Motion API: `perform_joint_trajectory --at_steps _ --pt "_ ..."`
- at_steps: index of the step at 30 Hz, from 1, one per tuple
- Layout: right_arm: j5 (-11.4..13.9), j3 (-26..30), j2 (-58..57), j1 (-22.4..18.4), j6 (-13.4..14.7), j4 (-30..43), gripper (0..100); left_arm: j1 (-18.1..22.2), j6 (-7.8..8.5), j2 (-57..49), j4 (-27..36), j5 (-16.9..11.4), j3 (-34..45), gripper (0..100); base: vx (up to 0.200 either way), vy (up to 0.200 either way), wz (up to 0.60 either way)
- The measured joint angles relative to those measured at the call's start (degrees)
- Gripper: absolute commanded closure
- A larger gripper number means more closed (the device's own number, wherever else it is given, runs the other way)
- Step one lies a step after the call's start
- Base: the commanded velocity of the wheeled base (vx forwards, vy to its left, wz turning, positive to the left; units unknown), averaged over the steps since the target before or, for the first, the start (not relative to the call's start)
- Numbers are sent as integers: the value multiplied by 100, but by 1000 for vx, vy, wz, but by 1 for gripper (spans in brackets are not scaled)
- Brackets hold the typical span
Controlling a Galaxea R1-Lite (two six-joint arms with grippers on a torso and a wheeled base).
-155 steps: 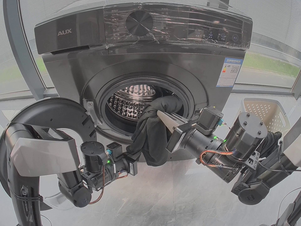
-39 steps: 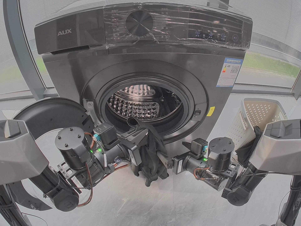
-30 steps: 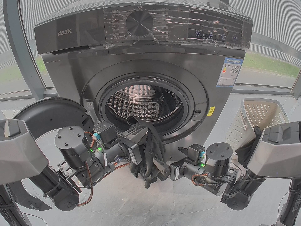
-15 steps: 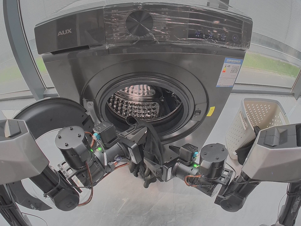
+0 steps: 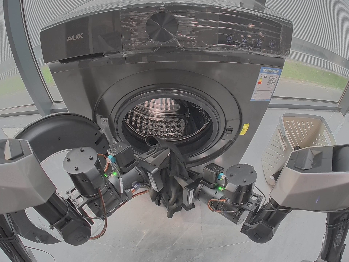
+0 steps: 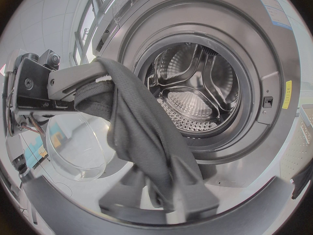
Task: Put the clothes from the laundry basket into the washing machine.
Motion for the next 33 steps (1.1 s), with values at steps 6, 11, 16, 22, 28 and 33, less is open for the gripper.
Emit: perform_joint_trajectory --at_steps 6,11,16,22,28,33 --pt "-13 141 -191 73 18 -4 100 -4 0 16 -5 -2 38 100 0 0 0" --pt "-33 445 -585 124 33 30 100 -15 -6 41 -2 0 49 100 0 0 0" --pt "-35 863 -1062 72 30 79 100 -15 -15 44 0 -7 68 0 0 0 0" --pt "-40 1180 -1564 -40 24 194 100 -13 -61 35 2 28 82 0 0 0 0" --pt "-55 1354 -1842 -79 24 211 100 90 -66 37 0 158 88 0 0 0 0" --pt "-82 1390 -1932 -115 35 213 100 107 -61 26 0 145 256 0 0 0 0"
